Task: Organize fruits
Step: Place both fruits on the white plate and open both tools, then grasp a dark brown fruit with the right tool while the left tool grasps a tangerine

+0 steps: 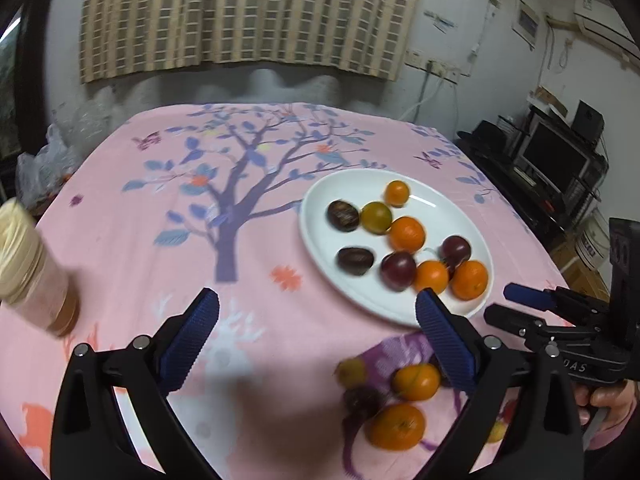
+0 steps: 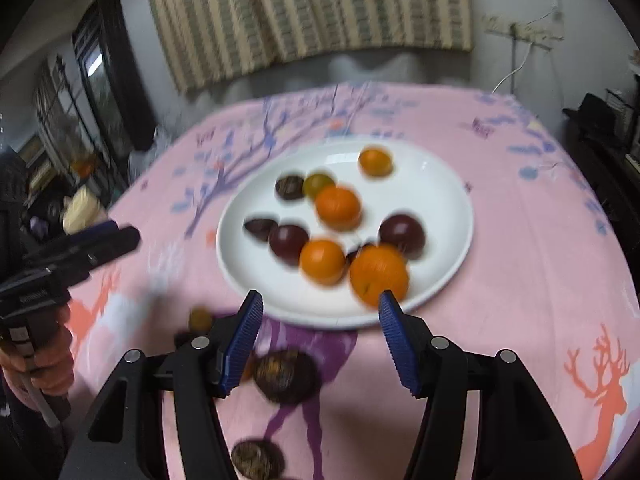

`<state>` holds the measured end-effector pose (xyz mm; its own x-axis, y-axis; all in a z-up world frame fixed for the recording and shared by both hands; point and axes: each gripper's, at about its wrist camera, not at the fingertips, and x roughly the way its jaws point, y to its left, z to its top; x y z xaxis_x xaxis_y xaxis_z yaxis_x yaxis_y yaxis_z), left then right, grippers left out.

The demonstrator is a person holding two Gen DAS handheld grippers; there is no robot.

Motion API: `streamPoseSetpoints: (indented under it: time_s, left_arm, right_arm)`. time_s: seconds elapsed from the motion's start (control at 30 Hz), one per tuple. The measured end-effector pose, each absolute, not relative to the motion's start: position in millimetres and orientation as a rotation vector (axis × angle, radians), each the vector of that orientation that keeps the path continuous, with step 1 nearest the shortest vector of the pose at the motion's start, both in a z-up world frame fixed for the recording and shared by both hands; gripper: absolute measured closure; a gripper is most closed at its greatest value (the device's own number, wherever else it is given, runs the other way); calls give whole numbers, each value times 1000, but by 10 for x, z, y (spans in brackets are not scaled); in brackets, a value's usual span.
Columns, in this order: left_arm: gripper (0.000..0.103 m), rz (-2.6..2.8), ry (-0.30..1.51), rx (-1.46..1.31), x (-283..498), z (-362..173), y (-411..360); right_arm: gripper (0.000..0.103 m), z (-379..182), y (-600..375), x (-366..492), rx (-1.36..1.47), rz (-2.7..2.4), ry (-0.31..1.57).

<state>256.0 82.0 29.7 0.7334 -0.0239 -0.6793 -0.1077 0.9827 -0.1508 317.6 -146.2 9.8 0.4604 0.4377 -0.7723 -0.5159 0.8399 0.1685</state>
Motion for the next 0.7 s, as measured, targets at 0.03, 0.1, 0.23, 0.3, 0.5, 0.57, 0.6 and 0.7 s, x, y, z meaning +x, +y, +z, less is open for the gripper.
streamPoseSetpoints:
  time_s: [0.03,0.1,0.23,0.3,0.5,0.57,0.6,0.7]
  left_arm:
    - [6,57,748,-194,2456,240,864]
    - [6,63,755,-191,2341,161,908]
    - [6,110,768,-182,2228,77,1004]
    - [6,107,778,-211,2232,73,1051]
    - [6,102,778,-203,2198,89,1031]
    - [6,95,775,-190,2187,101,1000]
    - [6,91,777,-187,2185,103,987]
    - [6,87,785,-172,2191,95,952]
  right_arm:
    - [42,56,-1390,3118,-137,610,936]
    - [42,4,-1295,3027,-187,624,940]
    - [42,-79,-1161,2894,-270,646,945]
    - [43,-114,-1122,2851,-296,645,950]
    - [44,-210,-1107,2878,-329,614,965]
    - [46,-214,-1111,2887,-322,620,966]
    - [46,-221,-1113,2892,-321,623,968]
    - [49,-217,-1122,2892,-325,637,977]
